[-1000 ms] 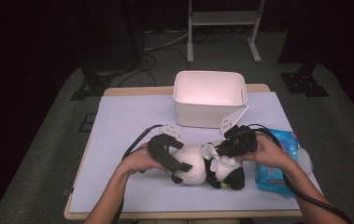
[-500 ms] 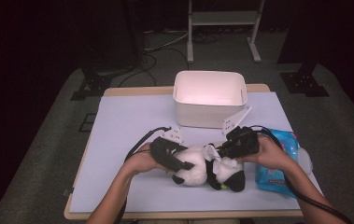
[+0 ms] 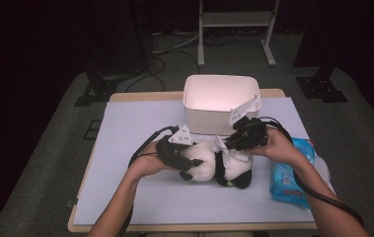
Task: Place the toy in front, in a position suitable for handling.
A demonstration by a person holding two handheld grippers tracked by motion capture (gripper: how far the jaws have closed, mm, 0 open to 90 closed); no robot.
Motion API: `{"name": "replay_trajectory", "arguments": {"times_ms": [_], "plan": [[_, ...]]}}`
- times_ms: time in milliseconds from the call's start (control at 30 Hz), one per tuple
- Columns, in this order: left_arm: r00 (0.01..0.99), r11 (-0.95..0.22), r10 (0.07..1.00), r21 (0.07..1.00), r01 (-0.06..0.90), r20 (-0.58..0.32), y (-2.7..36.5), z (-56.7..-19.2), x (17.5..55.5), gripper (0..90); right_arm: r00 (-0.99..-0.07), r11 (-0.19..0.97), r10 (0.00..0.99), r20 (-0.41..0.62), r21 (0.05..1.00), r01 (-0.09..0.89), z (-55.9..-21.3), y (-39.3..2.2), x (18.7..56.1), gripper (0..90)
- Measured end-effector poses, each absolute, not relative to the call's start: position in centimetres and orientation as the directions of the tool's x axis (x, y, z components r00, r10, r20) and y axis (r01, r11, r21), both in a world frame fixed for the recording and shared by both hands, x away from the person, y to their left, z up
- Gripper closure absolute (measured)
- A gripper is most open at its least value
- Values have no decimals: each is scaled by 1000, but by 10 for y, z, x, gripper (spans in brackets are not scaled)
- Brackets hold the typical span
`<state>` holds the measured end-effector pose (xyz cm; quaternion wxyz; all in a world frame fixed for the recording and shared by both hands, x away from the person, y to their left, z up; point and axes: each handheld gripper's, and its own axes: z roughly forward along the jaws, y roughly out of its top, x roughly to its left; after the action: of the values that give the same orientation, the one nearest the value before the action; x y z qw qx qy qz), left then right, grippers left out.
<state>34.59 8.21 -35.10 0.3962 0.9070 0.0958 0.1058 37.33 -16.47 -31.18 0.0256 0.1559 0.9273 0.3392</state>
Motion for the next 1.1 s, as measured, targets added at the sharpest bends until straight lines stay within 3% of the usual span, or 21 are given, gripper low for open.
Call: {"name": "replay_trajectory", "arguments": {"times_ms": [200,300,400,567,667,800,1100], "plan": [[969,-683,234,722,107,79,85,-366,345,329,-947,729,305,101,615,300,-329,-167,376,835],[970,-647,243,747,151,14,89,-369,343,256,-950,733,294,104,613,294,-335,-168,369,835],[960,-578,276,788,210,-53,96,-369,343,241,-951,729,290,107,619,293,-338,-171,364,835],[941,-595,325,753,281,-94,99,-374,345,89,-954,734,283,95,619,279,-341,-175,352,835],[944,-586,310,758,284,-114,98,-381,344,83,-956,741,280,84,615,271,-341,-176,344,835],[945,-567,310,776,275,-108,98,-386,340,152,-960,761,276,36,602,241,-338,-170,337,835],[939,-580,332,765,280,-91,100,-388,335,125,-978,796,208,1,581,169,-338,-134,335,831]]}}
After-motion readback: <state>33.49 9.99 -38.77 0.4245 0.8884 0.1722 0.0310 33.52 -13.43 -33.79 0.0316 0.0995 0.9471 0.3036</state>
